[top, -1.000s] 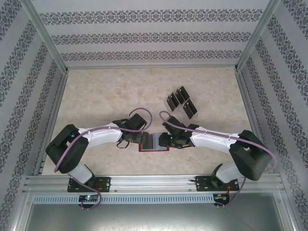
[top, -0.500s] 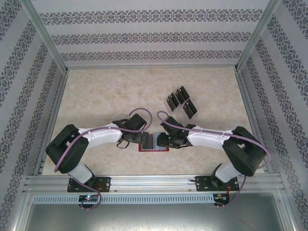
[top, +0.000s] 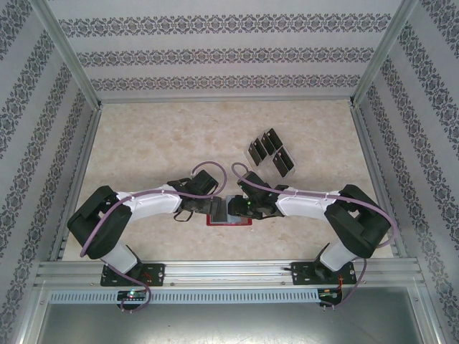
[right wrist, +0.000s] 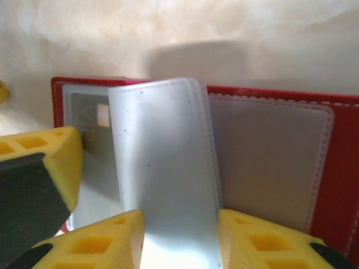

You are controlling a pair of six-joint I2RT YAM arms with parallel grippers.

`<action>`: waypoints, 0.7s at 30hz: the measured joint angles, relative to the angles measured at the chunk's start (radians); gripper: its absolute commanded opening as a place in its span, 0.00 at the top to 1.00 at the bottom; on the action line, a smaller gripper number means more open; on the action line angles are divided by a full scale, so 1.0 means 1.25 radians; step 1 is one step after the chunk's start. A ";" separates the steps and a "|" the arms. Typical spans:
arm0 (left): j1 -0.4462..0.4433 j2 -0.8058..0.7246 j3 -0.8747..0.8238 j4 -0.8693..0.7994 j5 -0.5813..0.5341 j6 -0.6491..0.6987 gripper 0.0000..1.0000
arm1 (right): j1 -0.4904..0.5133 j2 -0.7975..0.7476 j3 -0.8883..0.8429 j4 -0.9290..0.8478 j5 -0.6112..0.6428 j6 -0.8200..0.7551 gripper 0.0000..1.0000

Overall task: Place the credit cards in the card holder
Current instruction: Flip over the card slot in the card holder.

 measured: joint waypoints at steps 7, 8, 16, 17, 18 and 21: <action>0.000 -0.002 -0.004 0.004 0.000 0.000 0.00 | 0.000 0.000 -0.011 0.056 -0.029 0.027 0.60; 0.000 -0.002 -0.004 0.004 0.000 0.000 0.00 | 0.000 0.000 -0.013 0.064 -0.032 0.030 0.60; 0.000 -0.003 -0.005 0.004 0.000 0.000 0.00 | 0.000 0.001 -0.023 0.115 -0.058 0.055 0.60; 0.000 -0.004 -0.005 0.004 0.000 0.000 0.00 | 0.000 0.001 -0.023 0.119 -0.059 0.057 0.60; 0.000 -0.005 -0.005 0.004 0.000 0.000 0.00 | 0.000 0.001 -0.024 0.125 -0.059 0.059 0.60; 0.000 -0.007 -0.007 0.004 0.000 0.000 0.00 | 0.000 0.000 -0.029 0.128 -0.059 0.065 0.57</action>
